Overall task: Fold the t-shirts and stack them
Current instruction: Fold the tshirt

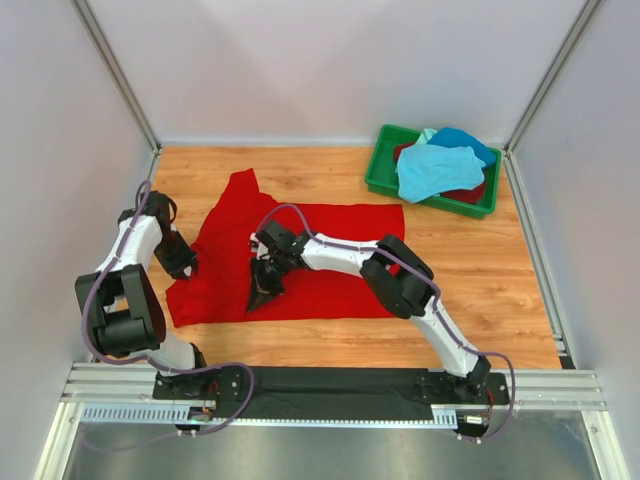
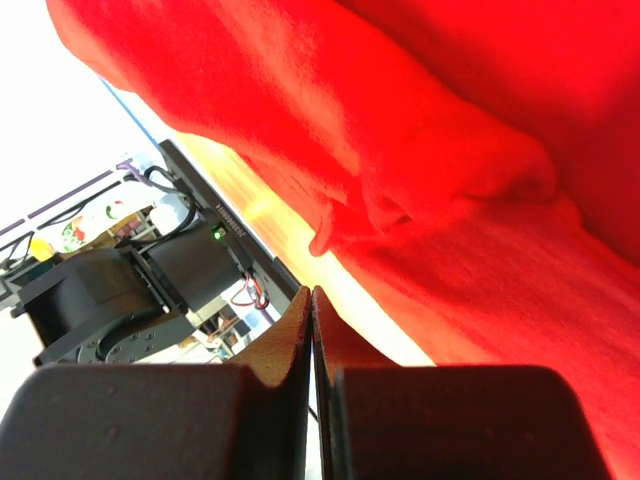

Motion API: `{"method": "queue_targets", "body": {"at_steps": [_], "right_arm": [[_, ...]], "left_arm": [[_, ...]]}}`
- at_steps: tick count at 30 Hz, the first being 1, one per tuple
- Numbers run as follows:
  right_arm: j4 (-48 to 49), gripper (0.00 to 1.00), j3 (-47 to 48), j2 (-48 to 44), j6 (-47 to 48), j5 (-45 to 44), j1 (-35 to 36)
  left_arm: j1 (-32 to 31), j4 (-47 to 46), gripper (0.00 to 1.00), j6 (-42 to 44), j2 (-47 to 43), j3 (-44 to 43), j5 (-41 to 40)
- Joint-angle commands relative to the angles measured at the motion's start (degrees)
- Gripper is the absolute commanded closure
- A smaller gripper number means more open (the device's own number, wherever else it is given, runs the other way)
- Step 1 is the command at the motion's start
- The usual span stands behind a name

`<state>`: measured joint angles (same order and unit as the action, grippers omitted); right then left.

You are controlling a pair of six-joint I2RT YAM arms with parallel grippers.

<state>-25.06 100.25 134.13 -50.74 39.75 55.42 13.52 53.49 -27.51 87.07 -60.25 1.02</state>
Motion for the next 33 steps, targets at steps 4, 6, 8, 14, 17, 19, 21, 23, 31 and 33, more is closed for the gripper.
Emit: {"method": "queue_targets", "body": {"at_steps": [4,6,8,14,17,19,21,23,31,33], "right_arm": [[1.2,1.00,-1.7,-4.1,-0.1,3.6,-0.2],[0.8,0.93,-0.8,-3.0,0.4,3.8,-0.1],[2.4,0.71,-0.8,-1.8,-0.7,3.3,0.1],[0.7,0.65,3.9,2.5,-1.6,0.6,1.1],[0.9,0.64,5.2,3.4,-1.9,-0.5,1.0],[-0.4,0.65,7.2,4.1,-1.9,-1.6,1.0],[-3.1,0.66,10.0,6.0,-1.0,-2.0,1.0],[-4.5,0.67,9.4,5.7,-1.0,-2.7,1.1],[-5.9,0.68,8.2,4.6,-1.8,-6.2,1.5],[-6.1,0.75,10.0,5.7,-2.3,-6.0,1.8]], "left_arm": [[0.1,0.8,0.64,0.8,-2.1,-0.3,-0.9],[0.1,0.8,0.64,0.7,-2.3,-0.2,-0.6],[0.2,0.6,0.64,0.5,-2.4,0.0,-0.1],[0.2,0.4,0.64,-0.1,-1.0,0.4,2.2],[0.1,0.4,0.64,0.0,-1.1,0.4,2.4],[0.2,0.5,0.64,0.1,-1.2,0.4,2.1],[0.1,0.6,0.64,0.0,-0.8,0.3,2.0],[0.1,0.8,0.64,-0.2,-0.5,0.0,2.1],[0.2,0.5,0.64,-1.1,0.2,-0.2,3.2],[0.1,0.4,0.64,-1.1,0.9,-0.1,2.9]]}}
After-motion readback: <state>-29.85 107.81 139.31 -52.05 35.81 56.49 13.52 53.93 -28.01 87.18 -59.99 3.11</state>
